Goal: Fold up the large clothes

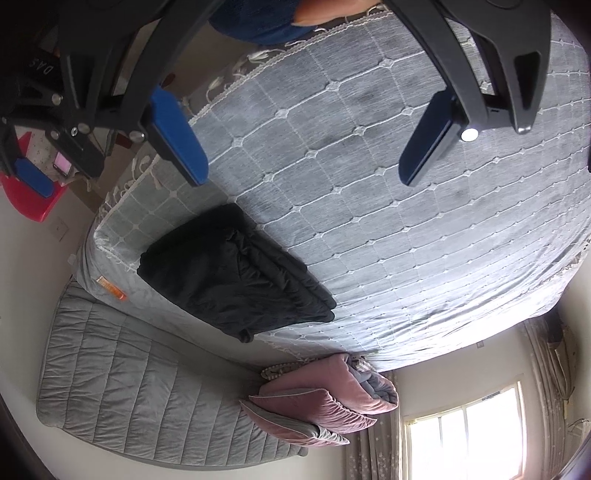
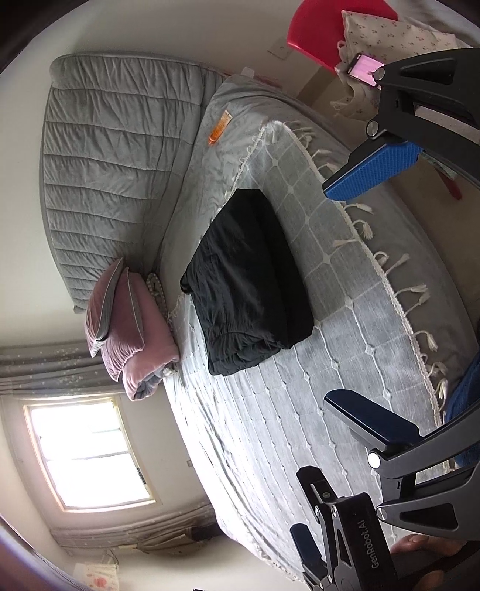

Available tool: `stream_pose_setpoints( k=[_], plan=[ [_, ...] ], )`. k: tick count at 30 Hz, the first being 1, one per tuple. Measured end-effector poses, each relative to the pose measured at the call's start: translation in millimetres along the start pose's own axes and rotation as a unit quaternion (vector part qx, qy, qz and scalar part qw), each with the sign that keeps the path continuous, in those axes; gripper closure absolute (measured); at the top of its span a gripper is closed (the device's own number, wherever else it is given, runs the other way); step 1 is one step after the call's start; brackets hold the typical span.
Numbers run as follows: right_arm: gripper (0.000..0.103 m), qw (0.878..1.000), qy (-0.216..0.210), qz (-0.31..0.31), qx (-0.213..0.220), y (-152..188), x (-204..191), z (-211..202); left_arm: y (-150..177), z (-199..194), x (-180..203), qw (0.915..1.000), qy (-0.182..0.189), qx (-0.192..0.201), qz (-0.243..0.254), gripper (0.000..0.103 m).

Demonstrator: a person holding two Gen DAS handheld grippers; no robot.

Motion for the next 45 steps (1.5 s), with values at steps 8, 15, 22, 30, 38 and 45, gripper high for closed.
stream_pose_setpoints(
  k=[8, 15, 22, 30, 38, 45],
  plan=[
    [0.000, 1.000, 0.003, 0.002, -0.005, 2.0, 1.2, 2.6, 0.2, 3.6, 6.5, 0.9999, 0.006, -0.007, 0.005, 0.000],
    [0.000, 1.000, 0.009, 0.002, -0.007, 1.5, 5.3, 2.9, -1.7, 3.5, 9.6, 0.9999, 0.012, -0.005, 0.006, 0.000],
    [0.000, 1.000, 0.013, 0.003, -0.007, 1.8, 8.2, 2.4, -1.5, 5.2, 13.0, 0.9997, 0.020, -0.007, 0.009, 0.000],
    [0.000, 1.000, 0.012, 0.002, -0.011, 2.7, 6.0, 5.1, -0.3, 8.2, 12.6, 0.9996, 0.025, -0.010, 0.009, 0.000],
    [0.000, 1.000, 0.012, 0.001, -0.014, 3.7, 4.7, 6.7, 0.2, 9.9, 12.2, 0.9995, 0.029, -0.012, 0.008, 0.000],
    [0.000, 1.000, 0.010, 0.003, -0.017, 3.8, 5.6, 8.0, -0.5, 7.2, 15.0, 0.9993, 0.034, -0.012, 0.007, 0.000]
  ],
)
Point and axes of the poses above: each gripper's, at about its wrist camera, not at the fingertips, and z roughly the way its jaws point, x to its right, y to its underside, the point moved 2 cm from there along z, roughly the way its jaws point, and after that the axes turned 10 degrees about -y, right-handed, at the moved point
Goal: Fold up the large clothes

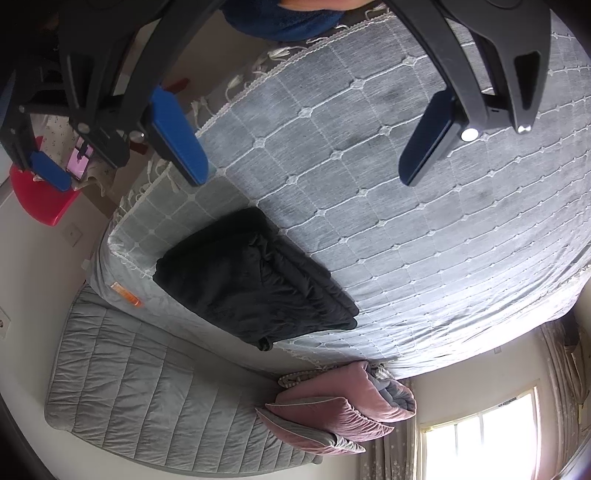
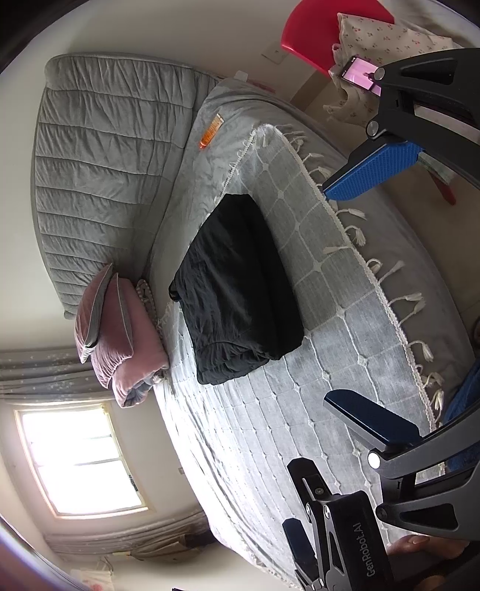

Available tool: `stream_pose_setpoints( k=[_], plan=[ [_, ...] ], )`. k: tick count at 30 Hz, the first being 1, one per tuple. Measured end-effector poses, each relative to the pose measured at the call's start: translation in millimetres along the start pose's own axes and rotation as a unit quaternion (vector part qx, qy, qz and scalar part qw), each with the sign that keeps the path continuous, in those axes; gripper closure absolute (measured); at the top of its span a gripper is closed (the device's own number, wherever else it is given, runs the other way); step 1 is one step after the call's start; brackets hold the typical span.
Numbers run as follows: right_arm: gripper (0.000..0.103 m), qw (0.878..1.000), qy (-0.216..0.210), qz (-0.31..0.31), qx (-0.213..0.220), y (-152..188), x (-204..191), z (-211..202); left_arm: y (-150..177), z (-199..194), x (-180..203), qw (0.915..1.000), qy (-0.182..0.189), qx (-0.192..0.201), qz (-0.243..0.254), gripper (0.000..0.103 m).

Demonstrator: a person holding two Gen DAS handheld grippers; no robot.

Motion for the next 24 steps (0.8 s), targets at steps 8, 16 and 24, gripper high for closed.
stream_pose_setpoints(
  k=[8, 16, 24],
  plan=[
    [0.000, 1.000, 0.001, 0.003, 0.000, -1.6, 5.7, 0.3, -0.5, -2.6, 4.2, 1.0000, 0.004, 0.002, 0.005, 0.000],
    [0.000, 1.000, 0.000, 0.003, -0.004, -1.5, 8.4, 4.1, -0.3, -2.8, 4.8, 1.0000, 0.005, 0.002, 0.007, 0.000],
    [0.000, 1.000, 0.001, 0.004, -0.006, -0.7, 8.2, 5.6, -0.3, -2.5, 5.0, 1.0000, 0.005, 0.000, 0.006, 0.000]
  ],
)
Point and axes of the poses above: each gripper's, at about its wrist camera, not at the fingertips, and z roughly the way its jaws point, x to its right, y to its underside, the point moved 2 cm from there along z, roughly the way its jaws point, and after that the axes turned 10 degrees about -y, right-handed, at the moved point
